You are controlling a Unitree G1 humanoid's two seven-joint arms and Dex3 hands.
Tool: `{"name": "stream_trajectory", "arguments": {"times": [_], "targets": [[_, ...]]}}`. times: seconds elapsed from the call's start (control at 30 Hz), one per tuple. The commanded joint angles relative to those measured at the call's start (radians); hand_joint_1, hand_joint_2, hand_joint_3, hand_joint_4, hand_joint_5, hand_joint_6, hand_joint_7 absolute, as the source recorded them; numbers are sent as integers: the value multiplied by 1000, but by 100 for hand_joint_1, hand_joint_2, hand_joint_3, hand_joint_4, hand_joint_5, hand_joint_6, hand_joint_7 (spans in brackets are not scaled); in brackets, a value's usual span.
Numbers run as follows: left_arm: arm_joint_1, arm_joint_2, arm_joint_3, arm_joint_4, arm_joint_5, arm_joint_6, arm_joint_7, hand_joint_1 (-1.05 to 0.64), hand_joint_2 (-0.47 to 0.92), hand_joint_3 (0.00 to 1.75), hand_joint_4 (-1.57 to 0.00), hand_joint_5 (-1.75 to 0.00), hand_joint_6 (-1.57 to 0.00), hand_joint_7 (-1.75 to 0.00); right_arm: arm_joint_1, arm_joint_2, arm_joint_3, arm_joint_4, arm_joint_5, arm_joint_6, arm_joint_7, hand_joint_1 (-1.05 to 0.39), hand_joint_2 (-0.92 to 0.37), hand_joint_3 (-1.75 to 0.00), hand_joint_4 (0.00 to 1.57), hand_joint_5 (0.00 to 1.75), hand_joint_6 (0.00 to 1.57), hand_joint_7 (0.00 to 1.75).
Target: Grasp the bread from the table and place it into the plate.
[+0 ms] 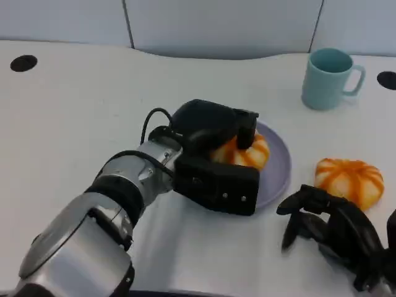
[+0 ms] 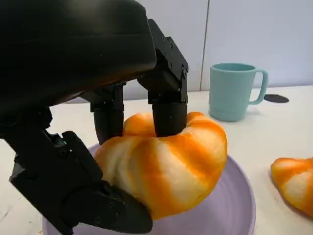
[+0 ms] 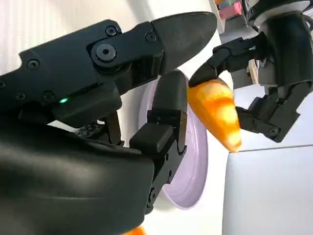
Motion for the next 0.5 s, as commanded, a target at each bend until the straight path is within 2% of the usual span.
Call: {"name": "stream_trajectory", "arguments": {"times": [0.03, 0.07, 0.1, 0.17, 0.2, 0.3, 0.33, 0.4, 0.5], "targets": [[-31, 19, -4, -5, 3, 4, -36, -68, 92, 5, -36, -128, -40, -99, 30, -3, 3, 19, -6, 22, -2, -53, -92, -11, 64, 159, 71, 110], [-33, 20, -8, -6, 8, 7, -39, -72, 92, 7, -32, -108, -43, -72, 30, -3, 2, 20, -4, 24, -1, -53, -92, -11, 64, 159, 71, 110], [-35, 19, -11, -7, 11, 10, -42, -73, 92, 7, -30, -94, -45, -55, 30, -3, 1, 20, -2, 28, 0, -53, -92, -11, 64, 159, 71, 110], [-36, 19, -15, -8, 14, 16, -46, -74, 92, 8, -23, -74, -46, -29, 29, -2, 0, 19, 1, 34, 1, -54, -92, -10, 64, 158, 71, 109], [-37, 18, -16, -8, 14, 18, -47, -75, 92, 8, -18, -71, -46, -22, 29, -2, 0, 19, 1, 34, 0, -54, -92, -10, 64, 159, 71, 109], [-38, 19, -21, -10, 17, 25, -50, -78, 92, 8, -4, -70, -41, -9, 31, -3, 3, 20, -6, 30, -10, -53, -92, -10, 64, 158, 71, 109], [-39, 19, -23, -10, 18, 28, -50, -78, 92, 7, -2, -70, -39, -7, 32, -3, 5, 15, -8, 32, -15, -53, -92, -10, 64, 158, 71, 109], [-40, 18, -26, -12, 19, 35, -49, -81, 92, 7, 0, -58, -34, -3, 34, -4, 8, 11, -9, 31, -16, -53, -92, -10, 64, 158, 71, 109], [-42, 19, -32, -13, 24, 45, -51, -83, 92, 7, 0, -55, -33, -2, 31, -4, 8, 19, -8, 18, -13, -55, -92, -10, 64, 159, 71, 109]]}}
